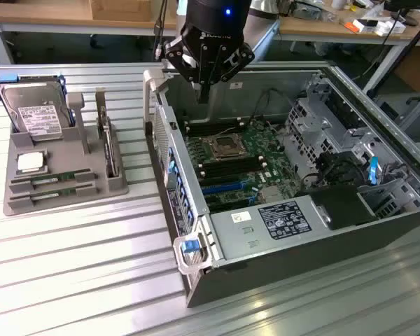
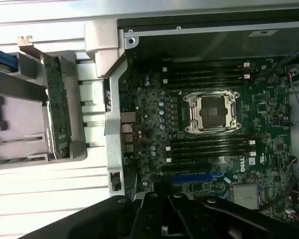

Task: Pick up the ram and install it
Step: 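Reach for the ram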

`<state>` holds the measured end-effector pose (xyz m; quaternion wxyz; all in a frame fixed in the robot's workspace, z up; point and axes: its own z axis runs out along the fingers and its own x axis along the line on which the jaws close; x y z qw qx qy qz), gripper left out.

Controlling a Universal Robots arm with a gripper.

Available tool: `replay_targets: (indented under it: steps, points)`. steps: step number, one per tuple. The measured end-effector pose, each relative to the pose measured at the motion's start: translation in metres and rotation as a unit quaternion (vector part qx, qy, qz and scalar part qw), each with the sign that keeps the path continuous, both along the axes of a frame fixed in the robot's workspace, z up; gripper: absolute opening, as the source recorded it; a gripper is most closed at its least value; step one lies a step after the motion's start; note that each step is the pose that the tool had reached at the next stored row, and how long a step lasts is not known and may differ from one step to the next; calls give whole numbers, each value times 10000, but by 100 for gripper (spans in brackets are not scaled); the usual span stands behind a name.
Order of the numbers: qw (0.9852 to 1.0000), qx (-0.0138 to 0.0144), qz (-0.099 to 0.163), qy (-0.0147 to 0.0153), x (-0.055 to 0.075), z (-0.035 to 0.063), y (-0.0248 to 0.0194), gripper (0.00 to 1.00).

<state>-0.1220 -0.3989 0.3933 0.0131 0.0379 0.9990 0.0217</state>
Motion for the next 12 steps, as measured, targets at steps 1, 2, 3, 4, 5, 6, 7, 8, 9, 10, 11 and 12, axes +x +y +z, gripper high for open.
replay_targets:
  steps: [1,2,3,4,5,6,7,8,9,10,11,12]
  points:
    - [10000,0,0,0,-62,0,0,11]
    - [10000,0,0,0,-76,0,0,11]
    - [10000,0,0,0,-85,0,0,11]
    - [10000,0,0,0,-92,0,0,11]
    - [10000,0,0,0,-96,0,0,11]
    - [10000,0,0,0,-100,0,0,11]
    - [10000,0,0,0,-105,0,0,11]
    - [10000,0,0,0,-110,0,0,11]
    - [10000,0,0,0,-115,0,0,11]
    - [10000,0,0,0,-121,0,0,11]
    - [10000,0,0,0,-131,0,0,11]
    - [10000,0,0,0,-140,0,0,11]
